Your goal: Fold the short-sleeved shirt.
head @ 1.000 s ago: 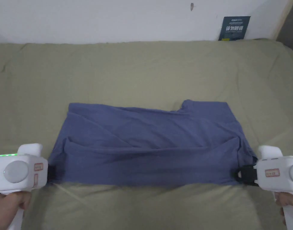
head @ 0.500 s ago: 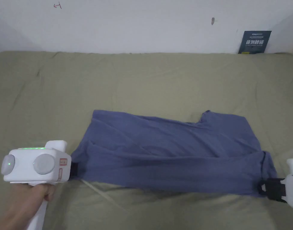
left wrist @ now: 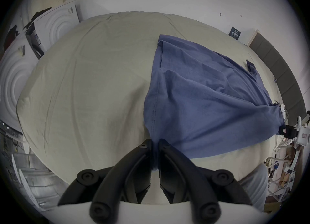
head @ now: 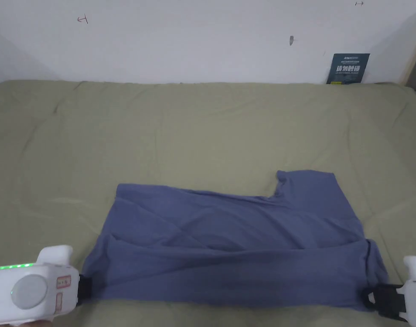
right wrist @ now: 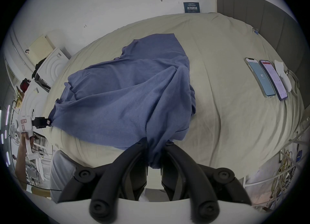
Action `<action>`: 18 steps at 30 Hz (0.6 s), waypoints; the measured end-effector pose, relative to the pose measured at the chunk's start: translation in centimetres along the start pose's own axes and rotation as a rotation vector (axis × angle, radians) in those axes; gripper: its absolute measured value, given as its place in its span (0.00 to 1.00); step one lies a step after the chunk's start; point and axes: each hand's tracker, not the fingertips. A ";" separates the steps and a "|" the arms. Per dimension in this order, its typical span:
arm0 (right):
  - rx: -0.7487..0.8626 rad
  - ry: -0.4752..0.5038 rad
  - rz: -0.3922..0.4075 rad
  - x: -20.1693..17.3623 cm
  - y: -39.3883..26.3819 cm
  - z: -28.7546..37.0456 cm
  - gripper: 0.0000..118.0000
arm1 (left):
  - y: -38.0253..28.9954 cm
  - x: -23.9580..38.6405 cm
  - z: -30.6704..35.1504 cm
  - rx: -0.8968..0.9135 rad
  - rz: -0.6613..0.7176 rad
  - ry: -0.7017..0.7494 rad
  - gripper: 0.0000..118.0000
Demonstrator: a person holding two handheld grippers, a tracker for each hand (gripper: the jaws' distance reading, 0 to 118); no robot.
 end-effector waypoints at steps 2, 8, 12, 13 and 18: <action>-0.010 0.003 0.006 1.1 0.0 -0.2 0.13 | -0.7 -0.2 0.3 -0.002 0.009 -0.003 0.06; -0.040 0.003 0.010 1.9 0.2 -1.4 0.13 | -0.8 -0.3 0.1 -0.009 0.013 0.003 0.06; -0.047 0.003 -0.006 2.0 -0.1 -1.7 0.28 | -0.8 -0.3 -0.1 -0.010 0.027 -0.006 0.13; -0.044 0.004 -0.033 2.1 -0.2 -1.6 0.65 | -0.9 -0.5 0.1 -0.006 0.050 -0.035 0.53; 0.012 -0.029 -0.075 2.3 -0.9 0.3 1.00 | -1.6 -1.1 1.4 0.001 0.073 -0.046 1.00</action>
